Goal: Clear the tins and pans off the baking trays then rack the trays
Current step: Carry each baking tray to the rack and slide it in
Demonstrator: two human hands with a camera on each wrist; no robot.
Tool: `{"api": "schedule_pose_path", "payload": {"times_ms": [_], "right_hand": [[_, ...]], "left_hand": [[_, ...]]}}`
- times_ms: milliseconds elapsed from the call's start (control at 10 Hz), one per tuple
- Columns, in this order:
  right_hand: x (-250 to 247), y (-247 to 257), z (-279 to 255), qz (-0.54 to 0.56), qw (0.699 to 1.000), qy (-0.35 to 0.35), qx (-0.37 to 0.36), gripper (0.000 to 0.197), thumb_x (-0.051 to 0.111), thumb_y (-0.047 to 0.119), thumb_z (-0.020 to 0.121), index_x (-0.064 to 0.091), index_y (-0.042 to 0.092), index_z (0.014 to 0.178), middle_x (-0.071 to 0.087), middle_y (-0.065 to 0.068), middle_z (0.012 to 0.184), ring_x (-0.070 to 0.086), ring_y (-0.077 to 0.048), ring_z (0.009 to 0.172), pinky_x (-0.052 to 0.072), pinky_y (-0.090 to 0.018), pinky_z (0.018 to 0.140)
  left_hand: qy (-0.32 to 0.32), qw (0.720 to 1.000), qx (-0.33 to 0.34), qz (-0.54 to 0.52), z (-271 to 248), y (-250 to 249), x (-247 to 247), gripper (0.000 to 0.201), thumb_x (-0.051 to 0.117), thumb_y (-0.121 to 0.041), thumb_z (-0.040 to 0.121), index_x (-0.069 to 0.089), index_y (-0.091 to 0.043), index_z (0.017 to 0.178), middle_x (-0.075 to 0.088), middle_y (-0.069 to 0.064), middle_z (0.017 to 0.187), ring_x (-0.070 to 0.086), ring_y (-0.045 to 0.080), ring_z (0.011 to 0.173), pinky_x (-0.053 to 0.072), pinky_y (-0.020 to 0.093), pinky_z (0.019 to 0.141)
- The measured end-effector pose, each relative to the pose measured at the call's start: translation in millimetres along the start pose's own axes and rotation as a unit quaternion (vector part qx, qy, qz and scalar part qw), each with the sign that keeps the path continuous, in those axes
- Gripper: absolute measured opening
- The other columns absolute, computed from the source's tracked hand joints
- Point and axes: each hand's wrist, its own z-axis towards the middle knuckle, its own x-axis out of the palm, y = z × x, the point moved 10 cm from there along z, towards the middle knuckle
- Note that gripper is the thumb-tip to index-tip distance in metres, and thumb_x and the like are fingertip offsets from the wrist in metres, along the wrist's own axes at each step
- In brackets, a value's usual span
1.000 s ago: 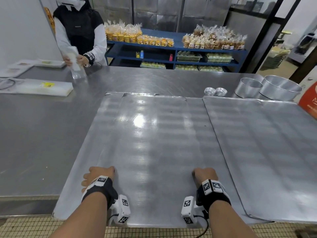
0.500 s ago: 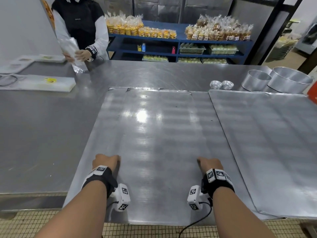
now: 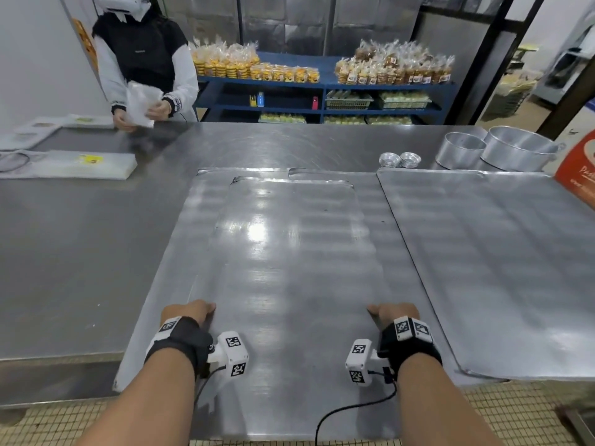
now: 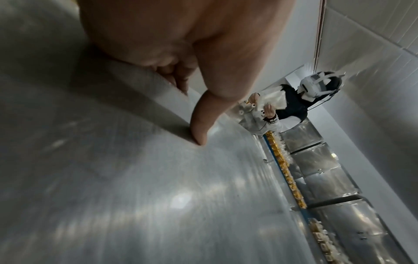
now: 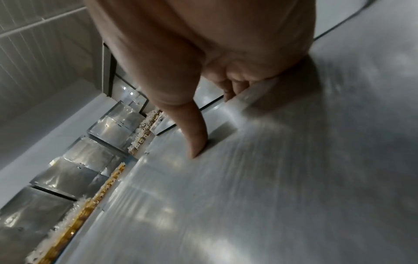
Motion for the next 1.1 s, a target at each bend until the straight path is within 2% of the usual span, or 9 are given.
{"api": "schedule_pose_path", "payload": {"times_ms": [100,200,300,400,500,700,800,900,1100], "right_hand": [[-2,-50,-17,0.228,0.967,-0.054,0.103,0.038,0.079,0.024,0.080,0.067,-0.001,0.106,0.068,-0.017,0.115,0.063,-0.027,0.091,0.048,-0.027,0.074],[-4,-82,-38,0.258,0.954,-0.047,0.144,0.034,0.084,0.013,0.071,0.062,-0.007,0.088,0.066,-0.019,0.098,0.060,-0.030,0.084,0.052,-0.035,0.081],[-18,-108,-63,0.300,0.939,-0.073,0.150,0.038,0.085,0.013,0.071,0.062,-0.006,0.095,0.068,-0.021,0.110,0.060,-0.030,0.086,0.051,-0.035,0.083],[-31,-128,-92,0.355,0.920,-0.097,0.133,0.052,0.084,0.017,0.074,0.063,-0.009,0.114,0.066,-0.021,0.118,0.063,-0.035,0.104,0.046,-0.031,0.081],[-52,-155,-120,0.396,0.901,-0.129,0.124,0.052,0.084,0.016,0.075,0.064,-0.008,0.116,0.066,-0.020,0.117,0.065,-0.031,0.096,0.042,-0.027,0.076],[-96,-225,-182,0.436,0.860,-0.223,0.143,0.022,0.084,0.008,0.072,0.063,0.003,0.068,0.063,-0.006,0.067,0.054,-0.018,0.057,0.046,-0.028,0.062],[-107,-270,-215,0.452,0.836,-0.258,0.174,0.025,0.087,0.009,0.067,0.063,0.004,0.065,0.068,-0.015,0.077,0.063,-0.025,0.068,0.050,-0.032,0.067],[-118,-315,-250,0.457,0.816,-0.289,0.206,0.029,0.090,0.014,0.062,0.065,0.001,0.067,0.070,-0.016,0.081,0.069,-0.031,0.078,0.058,-0.041,0.077],[-135,-396,-321,0.484,0.761,-0.343,0.264,0.035,0.088,0.015,0.068,0.064,-0.003,0.085,0.069,-0.014,0.092,0.065,-0.030,0.080,0.049,-0.034,0.072]], "left_hand": [[0.004,1.000,0.010,-0.017,-9,15,-4,0.044,0.083,-0.024,0.069,0.064,0.002,0.097,0.069,0.020,0.096,0.067,0.042,0.086,0.056,0.047,0.087],[-0.026,0.997,0.045,-0.049,-23,26,-11,0.051,0.085,-0.033,0.049,0.071,-0.003,0.088,0.074,0.015,0.086,0.071,0.037,0.077,0.060,0.050,0.082],[-0.025,0.996,0.063,-0.066,-38,34,-11,0.055,0.086,-0.036,0.043,0.073,-0.005,0.087,0.075,0.012,0.085,0.072,0.036,0.079,0.061,0.048,0.082],[-0.013,0.994,0.093,-0.063,-58,33,-9,0.053,0.086,-0.037,0.046,0.073,-0.004,0.084,0.075,0.012,0.082,0.073,0.036,0.078,0.062,0.045,0.076],[0.000,0.991,0.120,-0.056,-80,30,0,0.050,0.087,-0.038,0.047,0.073,-0.003,0.081,0.076,0.013,0.079,0.073,0.034,0.071,0.062,0.043,0.071],[0.057,0.983,0.159,-0.074,-144,19,36,0.042,0.090,-0.029,0.055,0.075,-0.001,0.082,0.073,0.012,0.071,0.065,0.027,0.058,0.055,0.034,0.064],[0.099,0.975,0.190,-0.065,-176,15,65,0.041,0.089,-0.026,0.056,0.075,0.002,0.082,0.065,0.008,0.060,0.059,0.023,0.051,0.048,0.027,0.058],[0.138,0.963,0.230,-0.028,-214,13,97,0.033,0.086,-0.020,0.066,0.072,0.005,0.084,0.065,0.008,0.064,0.059,0.023,0.055,0.049,0.028,0.060],[0.213,0.930,0.296,0.053,-287,10,171,0.044,0.086,-0.028,0.063,0.069,0.006,0.084,0.074,0.024,0.095,0.073,0.037,0.093,0.057,0.042,0.081]]}}
